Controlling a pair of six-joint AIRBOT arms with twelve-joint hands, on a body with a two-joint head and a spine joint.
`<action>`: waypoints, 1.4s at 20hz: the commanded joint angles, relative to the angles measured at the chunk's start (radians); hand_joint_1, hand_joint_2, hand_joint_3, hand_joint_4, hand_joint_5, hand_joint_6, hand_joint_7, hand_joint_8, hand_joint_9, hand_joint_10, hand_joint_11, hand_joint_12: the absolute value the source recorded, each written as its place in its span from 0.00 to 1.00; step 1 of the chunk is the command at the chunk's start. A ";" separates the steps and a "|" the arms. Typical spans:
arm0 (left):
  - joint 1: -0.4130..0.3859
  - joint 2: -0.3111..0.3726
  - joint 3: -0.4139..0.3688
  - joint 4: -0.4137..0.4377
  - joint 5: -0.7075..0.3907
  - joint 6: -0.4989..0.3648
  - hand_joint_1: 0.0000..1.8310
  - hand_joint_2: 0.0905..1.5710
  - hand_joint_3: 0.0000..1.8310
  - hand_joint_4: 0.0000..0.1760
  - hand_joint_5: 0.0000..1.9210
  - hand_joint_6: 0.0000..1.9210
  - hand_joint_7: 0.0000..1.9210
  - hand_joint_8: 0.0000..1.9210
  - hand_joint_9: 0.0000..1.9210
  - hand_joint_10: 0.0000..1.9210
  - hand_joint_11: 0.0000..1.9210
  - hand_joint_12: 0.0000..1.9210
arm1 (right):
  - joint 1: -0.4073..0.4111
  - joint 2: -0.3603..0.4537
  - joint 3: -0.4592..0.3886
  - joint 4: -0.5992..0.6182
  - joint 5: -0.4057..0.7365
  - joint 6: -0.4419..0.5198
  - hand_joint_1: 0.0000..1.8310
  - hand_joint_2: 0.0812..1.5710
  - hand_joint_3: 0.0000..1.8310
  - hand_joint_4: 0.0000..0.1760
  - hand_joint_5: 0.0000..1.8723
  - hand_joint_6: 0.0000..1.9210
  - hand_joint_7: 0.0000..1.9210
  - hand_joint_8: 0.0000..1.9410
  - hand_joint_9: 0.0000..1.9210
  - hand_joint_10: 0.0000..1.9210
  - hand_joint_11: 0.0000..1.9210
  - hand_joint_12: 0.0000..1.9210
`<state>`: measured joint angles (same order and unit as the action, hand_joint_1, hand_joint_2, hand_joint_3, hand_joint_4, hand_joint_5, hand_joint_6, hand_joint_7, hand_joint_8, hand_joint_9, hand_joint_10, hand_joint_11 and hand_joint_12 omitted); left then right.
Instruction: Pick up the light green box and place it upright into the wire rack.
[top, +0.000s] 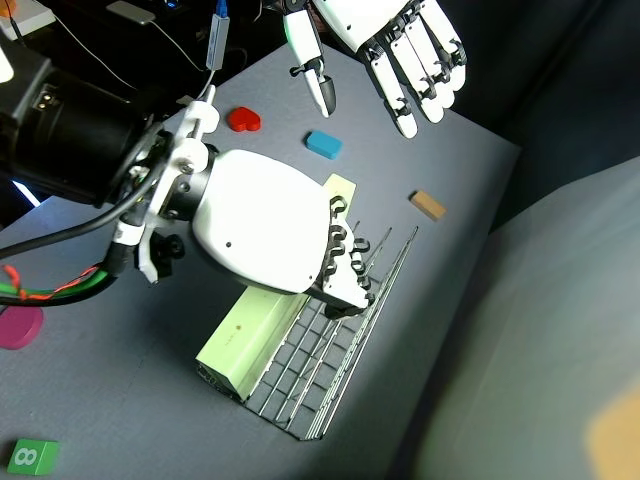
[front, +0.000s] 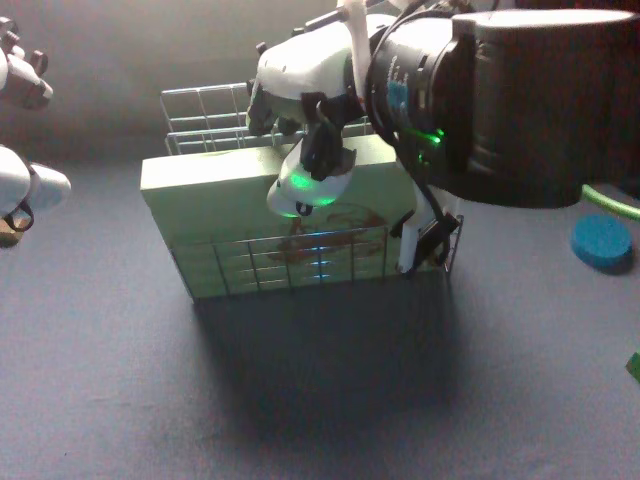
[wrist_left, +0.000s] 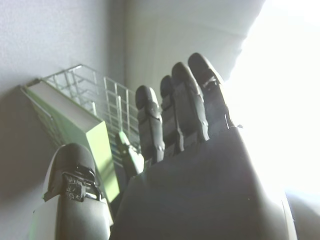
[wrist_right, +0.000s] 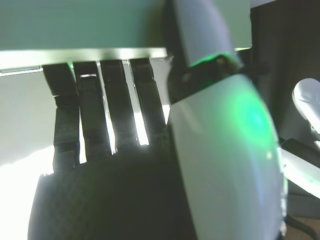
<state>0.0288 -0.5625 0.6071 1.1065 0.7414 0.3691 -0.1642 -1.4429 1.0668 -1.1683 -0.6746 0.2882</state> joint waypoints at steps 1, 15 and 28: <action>-0.013 0.004 -0.008 0.071 -0.026 0.006 0.12 0.78 0.00 0.15 0.20 0.00 0.13 0.00 0.13 0.00 0.00 0.36 | 0.027 0.005 -0.007 -0.066 0.027 -0.001 0.46 0.63 0.00 0.00 0.24 0.00 0.30 0.00 0.24 0.08 0.07 0.69; -0.010 -0.074 -0.111 0.064 0.034 -0.072 0.12 0.78 0.00 0.15 0.21 0.00 0.13 0.00 0.14 0.00 0.00 0.39 | 0.123 0.346 -0.315 -0.084 0.106 -0.096 0.46 0.58 0.00 0.00 0.24 0.00 0.27 0.00 0.24 0.03 0.04 0.68; 0.017 -0.144 -0.155 0.118 0.089 -0.184 0.22 0.78 0.00 0.00 0.39 0.32 0.40 0.48 0.38 0.65 0.36 0.82 | 0.058 0.530 -0.530 -0.156 0.104 -0.107 0.41 0.72 0.00 0.00 0.39 0.94 0.40 0.92 0.49 0.98 0.60 1.00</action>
<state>0.0544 -0.7105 0.4538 1.1423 0.8440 0.1810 -0.1165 -0.9157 0.5385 -1.2659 -0.5961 0.1806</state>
